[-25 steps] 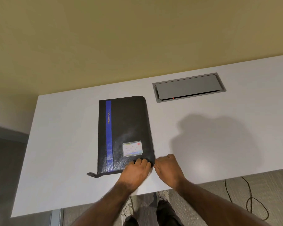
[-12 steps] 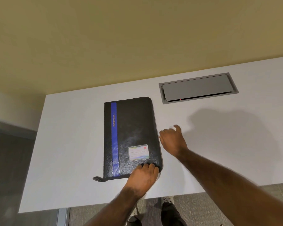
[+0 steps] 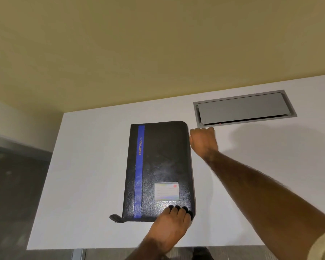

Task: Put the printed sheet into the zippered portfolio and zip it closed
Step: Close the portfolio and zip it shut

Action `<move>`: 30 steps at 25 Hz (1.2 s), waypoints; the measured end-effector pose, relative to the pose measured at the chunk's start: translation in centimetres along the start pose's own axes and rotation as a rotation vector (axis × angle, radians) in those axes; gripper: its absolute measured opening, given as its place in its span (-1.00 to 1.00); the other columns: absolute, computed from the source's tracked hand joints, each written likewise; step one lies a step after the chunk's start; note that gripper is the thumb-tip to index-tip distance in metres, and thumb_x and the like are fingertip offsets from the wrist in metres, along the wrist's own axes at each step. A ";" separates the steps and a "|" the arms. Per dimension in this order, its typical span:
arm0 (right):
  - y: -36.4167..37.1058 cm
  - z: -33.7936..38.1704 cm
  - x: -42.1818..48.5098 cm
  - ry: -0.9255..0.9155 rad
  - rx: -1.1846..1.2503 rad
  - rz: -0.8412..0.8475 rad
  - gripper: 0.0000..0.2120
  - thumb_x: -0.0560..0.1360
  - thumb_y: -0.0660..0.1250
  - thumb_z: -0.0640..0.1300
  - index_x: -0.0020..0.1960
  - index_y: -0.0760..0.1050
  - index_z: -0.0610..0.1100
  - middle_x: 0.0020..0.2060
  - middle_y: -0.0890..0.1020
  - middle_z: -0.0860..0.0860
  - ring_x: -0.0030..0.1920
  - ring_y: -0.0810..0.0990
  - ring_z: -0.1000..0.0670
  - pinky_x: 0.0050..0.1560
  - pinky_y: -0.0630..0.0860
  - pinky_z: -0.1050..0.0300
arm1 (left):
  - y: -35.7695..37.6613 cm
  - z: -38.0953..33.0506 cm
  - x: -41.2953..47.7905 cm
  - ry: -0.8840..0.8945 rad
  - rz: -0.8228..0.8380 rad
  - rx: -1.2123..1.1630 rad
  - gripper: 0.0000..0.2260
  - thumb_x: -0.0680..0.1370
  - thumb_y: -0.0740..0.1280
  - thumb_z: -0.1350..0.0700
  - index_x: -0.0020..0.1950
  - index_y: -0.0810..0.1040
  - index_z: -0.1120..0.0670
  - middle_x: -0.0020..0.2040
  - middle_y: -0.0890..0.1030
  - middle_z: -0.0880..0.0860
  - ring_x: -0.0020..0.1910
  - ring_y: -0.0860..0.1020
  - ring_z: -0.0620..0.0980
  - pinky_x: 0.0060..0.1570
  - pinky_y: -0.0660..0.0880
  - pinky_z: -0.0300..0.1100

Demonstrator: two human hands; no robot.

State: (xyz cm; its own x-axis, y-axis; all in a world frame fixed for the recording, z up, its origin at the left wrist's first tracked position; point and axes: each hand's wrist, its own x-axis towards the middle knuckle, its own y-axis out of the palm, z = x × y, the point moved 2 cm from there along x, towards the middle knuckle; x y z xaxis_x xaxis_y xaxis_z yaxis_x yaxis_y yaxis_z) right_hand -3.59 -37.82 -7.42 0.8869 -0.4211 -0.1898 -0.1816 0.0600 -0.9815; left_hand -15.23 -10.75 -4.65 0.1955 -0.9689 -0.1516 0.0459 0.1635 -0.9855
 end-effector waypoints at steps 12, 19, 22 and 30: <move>2.0 0.6 -4.3 0.543 1.214 0.031 -0.75 0.51 0.41 -0.04 -0.28 0.57 -0.15 -0.34 0.65 -0.08 -0.29 0.65 -0.12 -0.19 0.66 -0.02 | 0.5 2.3 3.8 -0.121 -0.002 -0.189 -0.90 0.48 0.29 0.02 -0.18 0.56 -0.02 -0.22 0.58 0.00 -0.31 0.59 0.02 -0.32 0.51 -0.15; 3.5 1.5 -5.3 0.732 1.482 0.168 -0.80 0.35 0.45 -0.25 -0.41 0.51 -0.17 -0.46 0.49 -0.11 -0.44 0.44 -0.06 -0.38 0.42 0.07 | -3.1 13.8 20.1 -0.456 0.011 -0.215 -0.69 0.62 0.24 0.02 0.34 0.47 0.07 0.26 0.52 0.07 0.16 0.52 0.10 0.14 0.48 -0.01; 3.7 1.7 -5.6 0.851 1.503 0.202 -0.90 0.45 0.45 -0.29 -0.21 0.56 -0.26 -0.26 0.62 -0.11 -0.29 0.60 -0.03 -0.34 0.53 0.18 | -2.7 14.7 24.4 -0.497 0.156 -0.208 -0.59 0.62 0.27 -0.05 0.43 0.40 0.07 0.34 0.47 0.11 0.27 0.47 0.13 0.22 0.43 0.03; 3.4 2.0 -4.0 0.876 1.379 0.214 -0.83 0.53 0.39 -0.18 -0.22 0.47 -0.08 -0.24 0.59 -0.02 -0.22 0.60 -0.04 0.01 0.64 0.04 | -2.3 13.4 27.8 -0.472 0.290 -0.063 -0.56 0.55 0.36 0.21 0.43 0.41 0.15 0.36 0.45 0.16 0.34 0.41 0.14 0.25 0.45 -0.01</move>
State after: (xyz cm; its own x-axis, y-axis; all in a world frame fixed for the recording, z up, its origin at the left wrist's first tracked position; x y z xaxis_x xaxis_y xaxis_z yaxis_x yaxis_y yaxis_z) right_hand -6.96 -34.14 -10.06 0.3153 -0.6224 -0.7164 0.6546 0.6892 -0.3107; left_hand 3.18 -35.54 -5.58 0.6094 -0.6954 -0.3808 -0.1306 0.3857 -0.9133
